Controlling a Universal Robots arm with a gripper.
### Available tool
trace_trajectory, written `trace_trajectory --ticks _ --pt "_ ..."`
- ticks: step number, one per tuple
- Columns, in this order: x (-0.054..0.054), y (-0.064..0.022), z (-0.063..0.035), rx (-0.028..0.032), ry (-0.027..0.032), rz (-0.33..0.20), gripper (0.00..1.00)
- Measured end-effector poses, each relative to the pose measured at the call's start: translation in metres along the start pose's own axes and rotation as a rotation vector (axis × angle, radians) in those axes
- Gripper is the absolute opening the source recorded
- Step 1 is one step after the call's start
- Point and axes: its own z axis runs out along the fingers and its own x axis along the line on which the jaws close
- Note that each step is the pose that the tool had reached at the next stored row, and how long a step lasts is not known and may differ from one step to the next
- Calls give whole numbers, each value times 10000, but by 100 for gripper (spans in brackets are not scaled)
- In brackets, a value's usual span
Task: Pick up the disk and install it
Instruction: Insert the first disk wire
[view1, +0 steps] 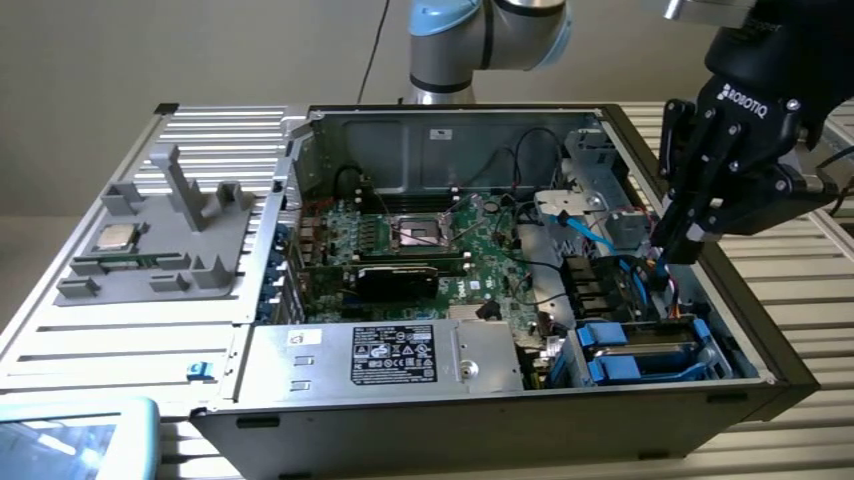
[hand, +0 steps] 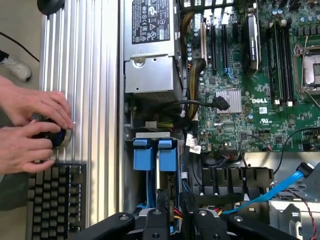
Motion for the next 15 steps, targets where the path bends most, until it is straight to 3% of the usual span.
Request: trace_trajectory --ticks 4,8,15 --pt "-36 116 38 68 11 15 25" --pt "-53 125 96 110 21 21 25" --pt "-163 136 157 130 219 46 25"
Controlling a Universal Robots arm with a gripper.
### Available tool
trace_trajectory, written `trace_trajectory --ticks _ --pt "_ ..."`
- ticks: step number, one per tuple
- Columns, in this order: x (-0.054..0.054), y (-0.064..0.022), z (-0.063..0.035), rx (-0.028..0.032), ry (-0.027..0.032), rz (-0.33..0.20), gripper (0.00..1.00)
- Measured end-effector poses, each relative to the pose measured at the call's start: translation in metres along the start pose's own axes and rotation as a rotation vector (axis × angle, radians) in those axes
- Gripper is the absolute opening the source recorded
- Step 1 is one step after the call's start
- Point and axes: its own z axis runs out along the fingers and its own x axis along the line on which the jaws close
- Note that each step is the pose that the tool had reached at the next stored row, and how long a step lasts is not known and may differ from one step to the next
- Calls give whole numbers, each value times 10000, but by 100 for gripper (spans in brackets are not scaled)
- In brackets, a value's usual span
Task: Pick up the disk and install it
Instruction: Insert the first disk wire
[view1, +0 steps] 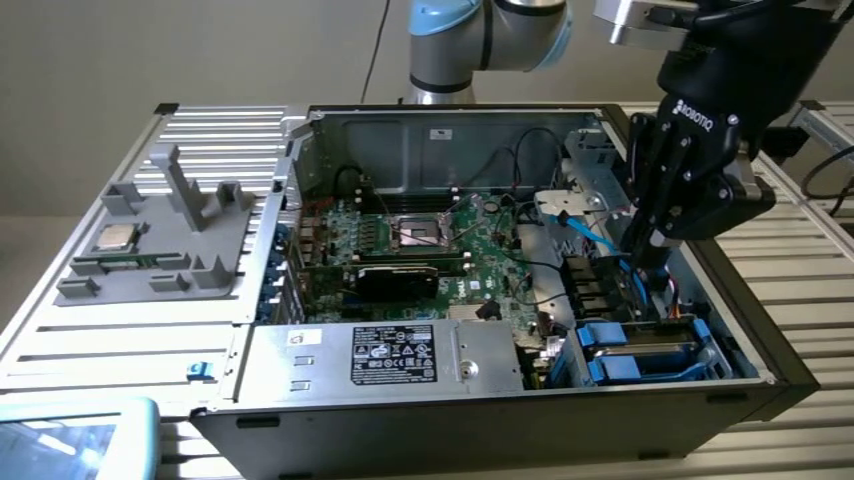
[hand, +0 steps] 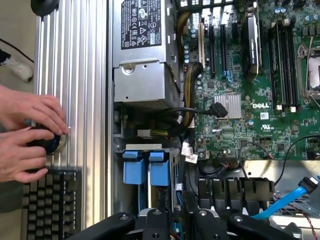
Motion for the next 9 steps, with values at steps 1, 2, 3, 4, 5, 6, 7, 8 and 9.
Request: trace_trajectory --ticks 1,2,3,4,5,6,7,8,9 --pt "-32 1 -1 2 63 6 25" --pt "-66 2 -1 5 137 12 25" --pt "-100 4 -3 8 222 21 25" --pt "-123 5 -3 12 320 31 25" --pt "-129 5 2 15 414 39 25" --pt "-131 4 9 18 476 45 25" --pt "-132 4 14 21 544 52 25" --pt "-136 4 17 25 648 62 25" --pt "-143 4 23 28 733 70 25"
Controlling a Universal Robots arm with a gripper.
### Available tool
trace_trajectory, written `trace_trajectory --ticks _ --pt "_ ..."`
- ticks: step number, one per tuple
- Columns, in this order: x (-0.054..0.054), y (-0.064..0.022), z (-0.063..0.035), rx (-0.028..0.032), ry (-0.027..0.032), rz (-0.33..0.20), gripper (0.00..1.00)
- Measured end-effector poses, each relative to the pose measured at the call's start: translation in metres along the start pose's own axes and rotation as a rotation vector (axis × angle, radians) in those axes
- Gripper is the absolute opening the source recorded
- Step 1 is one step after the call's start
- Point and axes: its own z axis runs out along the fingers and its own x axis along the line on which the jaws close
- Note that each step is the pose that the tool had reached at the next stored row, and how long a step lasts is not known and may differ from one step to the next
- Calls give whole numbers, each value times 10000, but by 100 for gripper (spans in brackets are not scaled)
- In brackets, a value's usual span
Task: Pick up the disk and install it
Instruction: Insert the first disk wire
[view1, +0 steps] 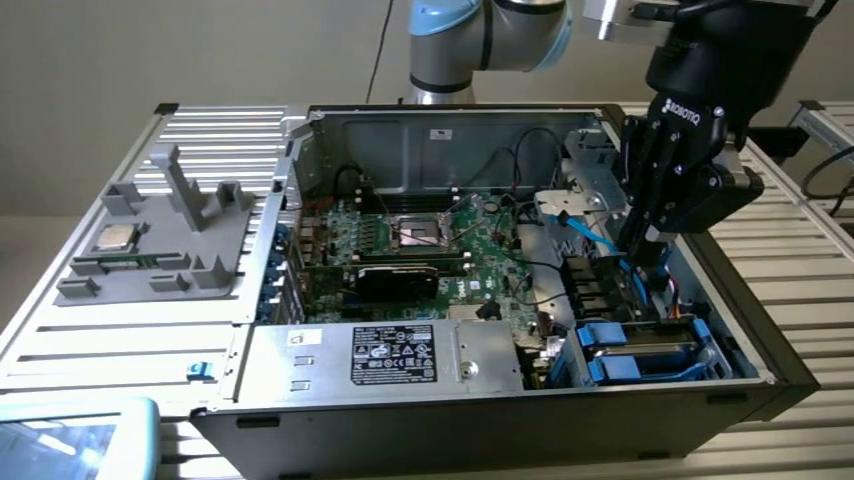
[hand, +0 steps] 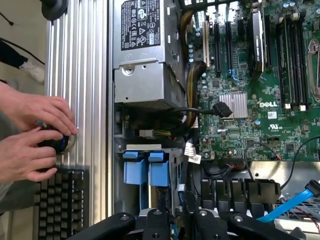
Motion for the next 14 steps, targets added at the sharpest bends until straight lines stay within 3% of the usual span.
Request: trace_trajectory --ticks 2,4,10,14 --pt "-16 -1 11 8 148 5 25" --pt "-42 -1 26 14 248 8 25" --pt "-103 -38 114 20 298 -24 25" --pt "-80 -69 124 7 319 -29 25"
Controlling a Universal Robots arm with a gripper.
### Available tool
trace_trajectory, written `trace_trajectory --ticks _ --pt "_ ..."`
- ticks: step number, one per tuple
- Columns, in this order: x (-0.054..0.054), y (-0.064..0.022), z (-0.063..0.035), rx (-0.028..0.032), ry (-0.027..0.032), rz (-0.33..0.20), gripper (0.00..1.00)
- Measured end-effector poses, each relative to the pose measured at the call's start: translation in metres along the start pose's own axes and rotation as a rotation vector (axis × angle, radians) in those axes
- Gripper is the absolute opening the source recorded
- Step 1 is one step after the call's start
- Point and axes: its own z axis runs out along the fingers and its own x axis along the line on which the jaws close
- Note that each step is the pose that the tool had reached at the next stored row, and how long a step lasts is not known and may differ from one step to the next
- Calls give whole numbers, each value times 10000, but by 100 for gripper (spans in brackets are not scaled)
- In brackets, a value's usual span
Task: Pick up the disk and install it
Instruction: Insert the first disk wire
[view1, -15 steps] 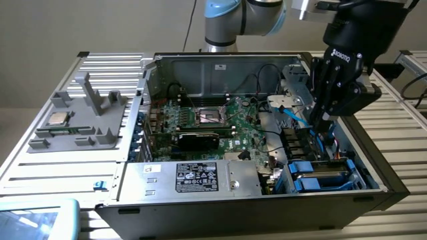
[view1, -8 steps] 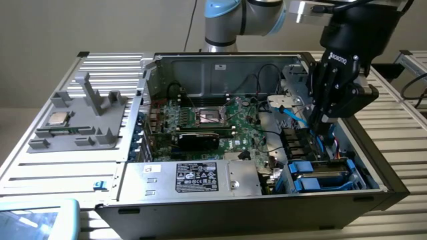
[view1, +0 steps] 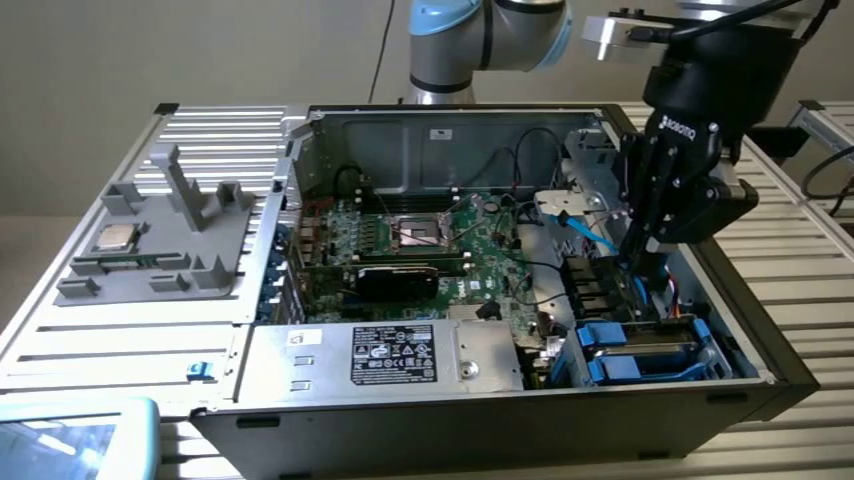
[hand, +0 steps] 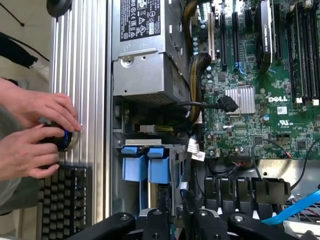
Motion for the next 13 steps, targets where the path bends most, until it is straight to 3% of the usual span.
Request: trace_trajectory --ticks 6,9,13 --pt "6 -2 13 5 177 18 25" --pt "-1 -22 31 11 323 30 25" --pt "-15 -37 42 16 443 38 25"
